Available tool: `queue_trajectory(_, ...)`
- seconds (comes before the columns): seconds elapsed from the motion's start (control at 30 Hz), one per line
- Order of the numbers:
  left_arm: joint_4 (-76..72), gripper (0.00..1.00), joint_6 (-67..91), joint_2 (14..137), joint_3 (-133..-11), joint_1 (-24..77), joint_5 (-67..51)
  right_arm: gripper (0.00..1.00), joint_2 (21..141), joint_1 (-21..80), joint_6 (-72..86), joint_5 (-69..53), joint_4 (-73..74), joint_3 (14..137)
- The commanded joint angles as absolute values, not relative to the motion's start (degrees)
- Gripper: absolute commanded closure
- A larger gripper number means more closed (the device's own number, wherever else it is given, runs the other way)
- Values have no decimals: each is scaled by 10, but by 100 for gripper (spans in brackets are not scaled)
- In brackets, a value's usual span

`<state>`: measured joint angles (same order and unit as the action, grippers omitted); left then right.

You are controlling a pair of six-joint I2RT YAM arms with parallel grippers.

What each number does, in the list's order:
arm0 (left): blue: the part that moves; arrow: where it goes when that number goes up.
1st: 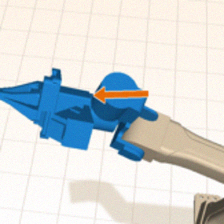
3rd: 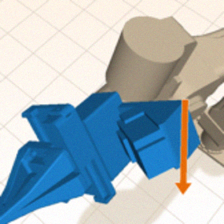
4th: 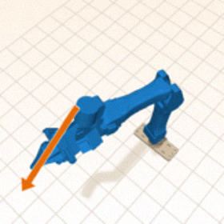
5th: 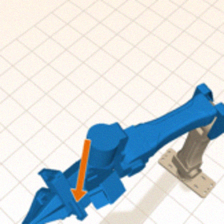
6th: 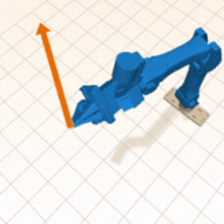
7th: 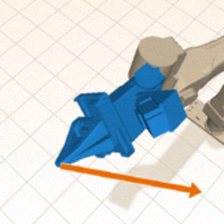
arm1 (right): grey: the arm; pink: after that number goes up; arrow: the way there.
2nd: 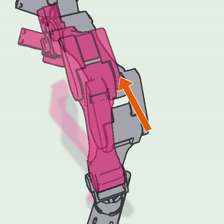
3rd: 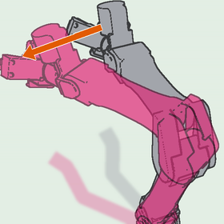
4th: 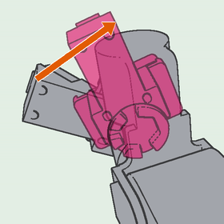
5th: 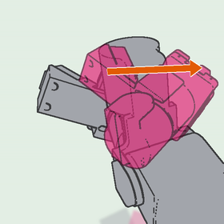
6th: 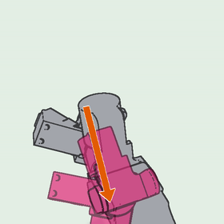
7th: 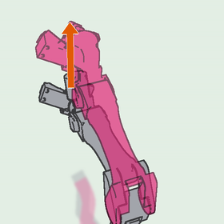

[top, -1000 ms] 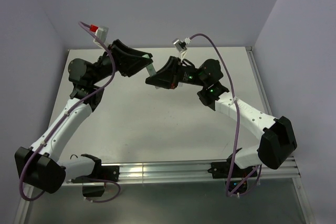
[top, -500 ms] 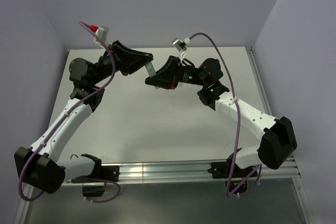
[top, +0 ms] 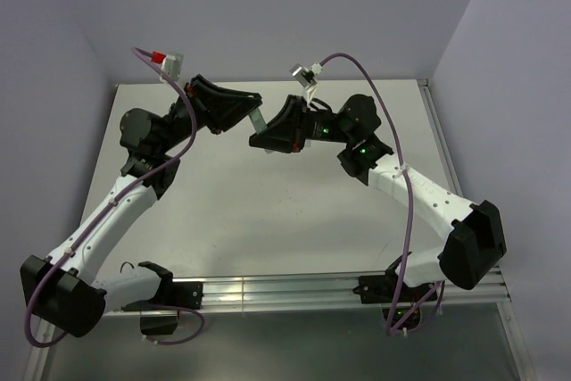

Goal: Insert the pens into the pen caps

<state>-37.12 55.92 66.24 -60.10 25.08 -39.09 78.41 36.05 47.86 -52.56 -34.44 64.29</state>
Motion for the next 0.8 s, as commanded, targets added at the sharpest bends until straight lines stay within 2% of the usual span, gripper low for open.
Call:
queue_trajectory(0.0, -362, 100, 543, 647, -577, 302, -475, 100, 787, 354, 483, -474, -337, 692)
queue_trajectory(0.77, -320, 100, 495, 644, -542, 377, -436, 100, 810, 326, 555, -493, -391, 727)
